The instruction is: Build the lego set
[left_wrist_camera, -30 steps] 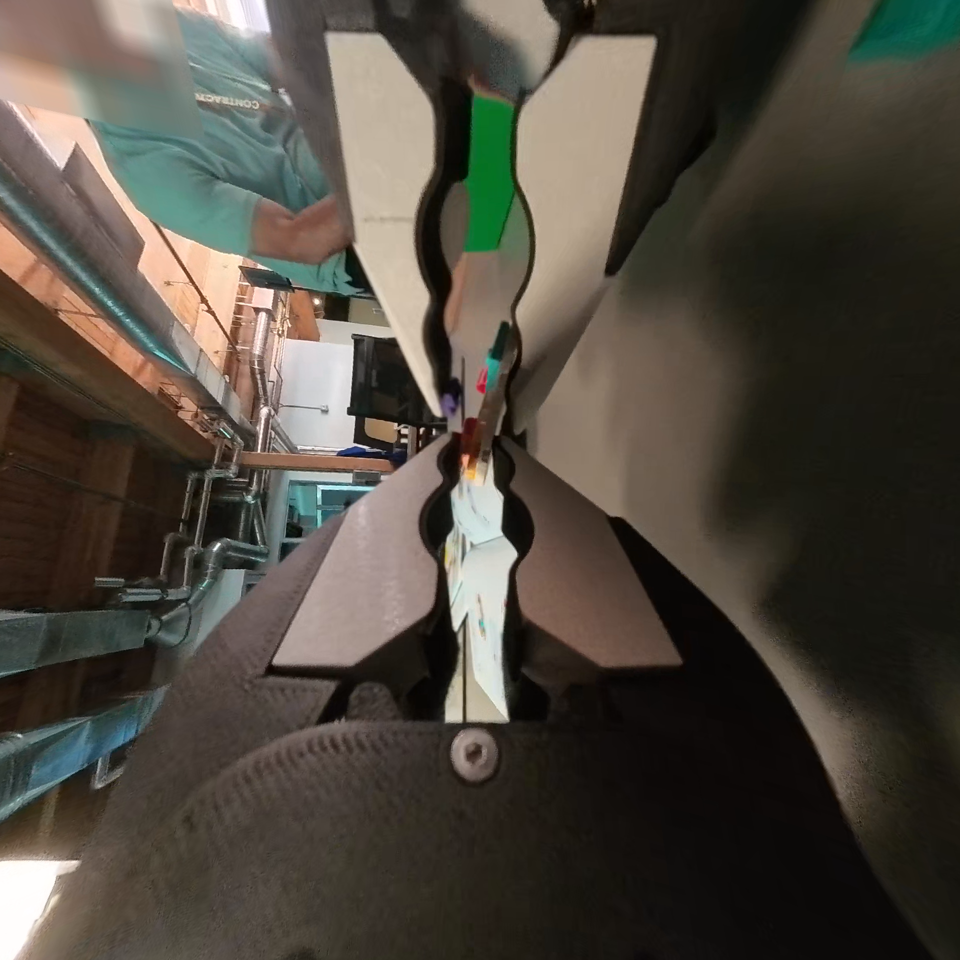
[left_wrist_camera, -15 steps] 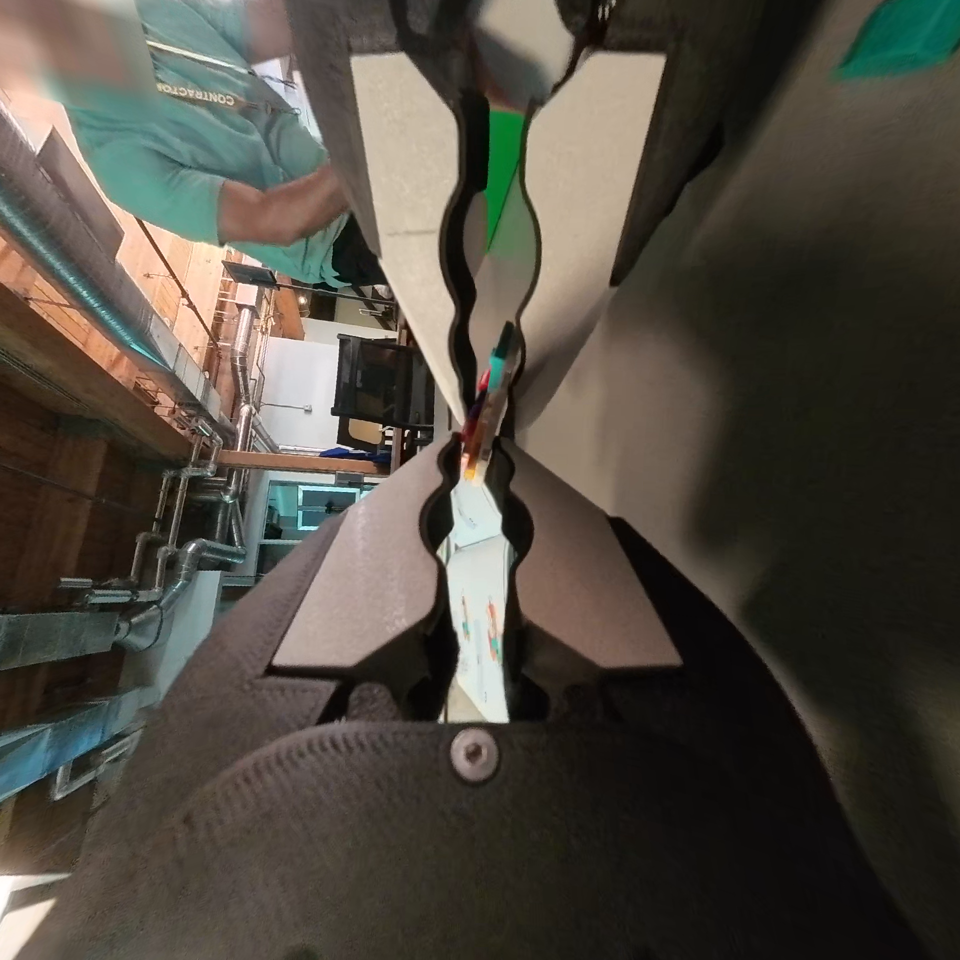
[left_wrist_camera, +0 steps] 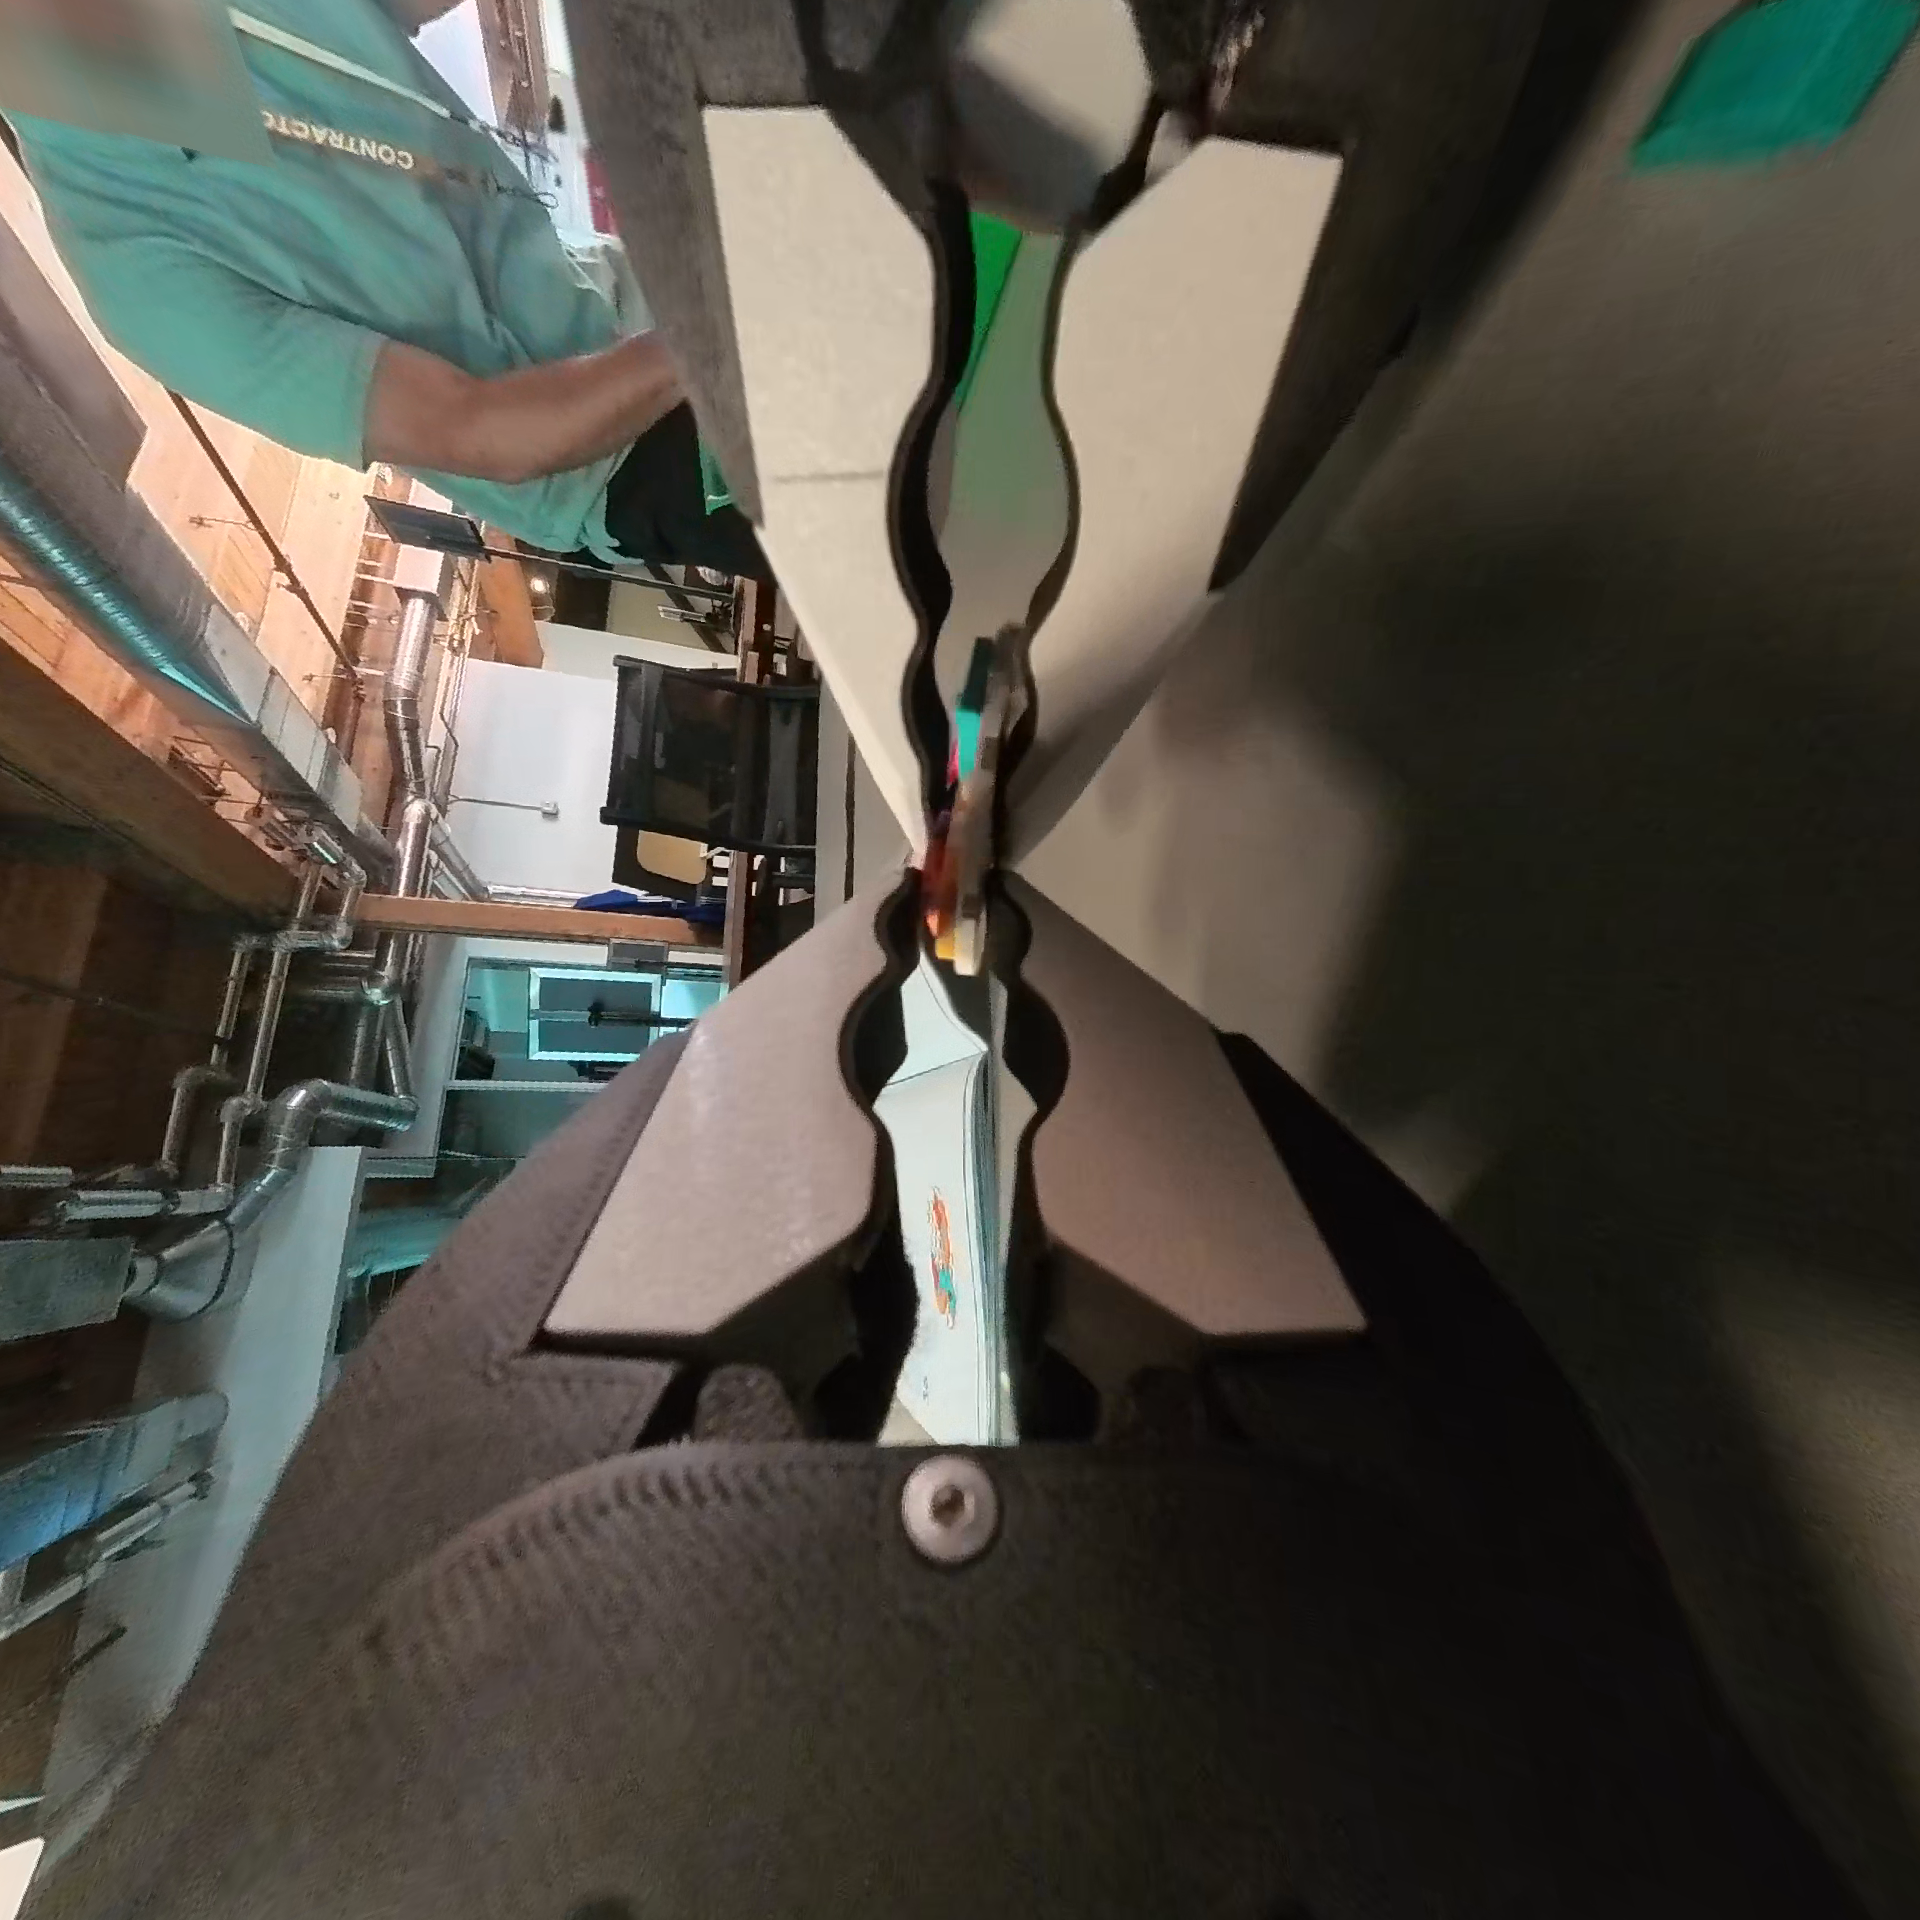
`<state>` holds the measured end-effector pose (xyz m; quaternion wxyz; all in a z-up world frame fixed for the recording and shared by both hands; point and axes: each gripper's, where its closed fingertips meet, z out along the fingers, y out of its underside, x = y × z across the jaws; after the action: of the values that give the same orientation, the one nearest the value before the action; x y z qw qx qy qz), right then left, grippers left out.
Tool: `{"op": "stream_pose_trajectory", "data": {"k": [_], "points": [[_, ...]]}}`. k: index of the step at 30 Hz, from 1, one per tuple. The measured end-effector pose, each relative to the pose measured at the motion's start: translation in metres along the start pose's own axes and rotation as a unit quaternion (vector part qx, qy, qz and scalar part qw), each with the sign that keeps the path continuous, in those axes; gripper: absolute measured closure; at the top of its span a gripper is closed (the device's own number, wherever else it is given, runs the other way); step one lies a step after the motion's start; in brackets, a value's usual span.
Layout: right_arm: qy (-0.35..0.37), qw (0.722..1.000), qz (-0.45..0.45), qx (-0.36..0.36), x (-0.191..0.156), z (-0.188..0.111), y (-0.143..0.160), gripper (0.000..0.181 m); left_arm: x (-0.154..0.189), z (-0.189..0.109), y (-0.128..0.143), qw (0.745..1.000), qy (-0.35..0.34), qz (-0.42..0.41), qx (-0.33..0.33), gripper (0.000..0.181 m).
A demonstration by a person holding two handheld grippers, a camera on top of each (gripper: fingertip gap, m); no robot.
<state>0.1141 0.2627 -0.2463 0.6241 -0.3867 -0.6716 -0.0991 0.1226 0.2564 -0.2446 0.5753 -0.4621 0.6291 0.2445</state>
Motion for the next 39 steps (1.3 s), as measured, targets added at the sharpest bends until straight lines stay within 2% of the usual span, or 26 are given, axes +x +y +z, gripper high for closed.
{"op": "stream_pose_trajectory", "data": {"k": [5, 12, 14, 17, 39], "points": [[0.004, 1.0, 0.002, 0.01, 0.001, -0.002, -0.003, 0.17, -0.003, -0.002, -0.002, 1.0, -0.012, 0.006, 0.004, 0.17], [0.02, 0.999, 0.009, 0.028, 0.008, -0.006, -0.009, 0.16, -0.014, -0.006, -0.005, 0.999, -0.045, 0.007, 0.015, 0.17], [0.032, 0.999, 0.018, 0.041, 0.012, -0.008, -0.013, 0.152, -0.015, -0.006, -0.005, 0.999, -0.047, 0.003, 0.016, 0.17], [0.028, 0.998, 0.034, 0.042, 0.013, -0.009, -0.012, 0.152, -0.016, -0.006, -0.004, 0.999, -0.049, 0.001, 0.015, 0.17], [0.005, 1.0, 0.026, 0.011, 0.008, -0.008, -0.004, 0.174, -0.011, -0.007, -0.008, 0.998, -0.041, 0.032, 0.021, 0.17]]}}
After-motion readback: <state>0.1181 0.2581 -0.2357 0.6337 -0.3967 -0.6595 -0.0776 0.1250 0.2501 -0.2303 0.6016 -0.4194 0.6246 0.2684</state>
